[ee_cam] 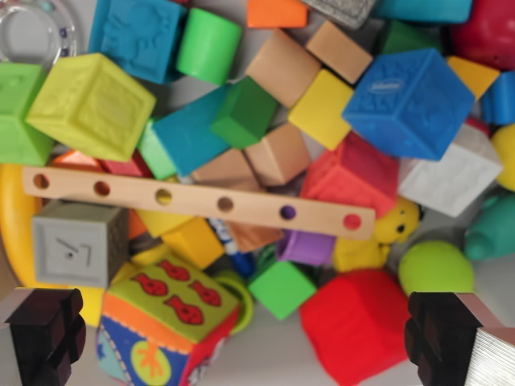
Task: Pick an object from the bin
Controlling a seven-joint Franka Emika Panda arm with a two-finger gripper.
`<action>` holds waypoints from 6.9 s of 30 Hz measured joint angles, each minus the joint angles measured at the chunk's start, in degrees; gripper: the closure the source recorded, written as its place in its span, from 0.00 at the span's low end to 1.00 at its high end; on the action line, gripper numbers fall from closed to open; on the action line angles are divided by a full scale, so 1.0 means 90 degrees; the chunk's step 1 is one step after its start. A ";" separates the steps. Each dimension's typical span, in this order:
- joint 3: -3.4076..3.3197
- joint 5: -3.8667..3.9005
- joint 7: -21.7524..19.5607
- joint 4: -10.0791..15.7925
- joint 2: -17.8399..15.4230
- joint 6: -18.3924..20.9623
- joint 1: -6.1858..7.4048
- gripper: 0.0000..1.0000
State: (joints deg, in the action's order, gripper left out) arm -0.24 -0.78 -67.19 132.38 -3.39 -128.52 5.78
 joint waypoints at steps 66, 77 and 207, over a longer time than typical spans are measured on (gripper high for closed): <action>0.1154 0.0162 -0.4455 0.2451 0.0725 -0.3170 0.0833 0.00; 0.1116 0.0317 -0.4576 0.2450 0.1026 -0.3478 0.0833 1.00; 0.0942 -0.0347 -0.4044 0.0414 -0.2592 0.2098 0.0918 1.00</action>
State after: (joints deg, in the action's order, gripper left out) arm 8.24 -3.90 -103.59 136.11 -26.72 -109.64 14.05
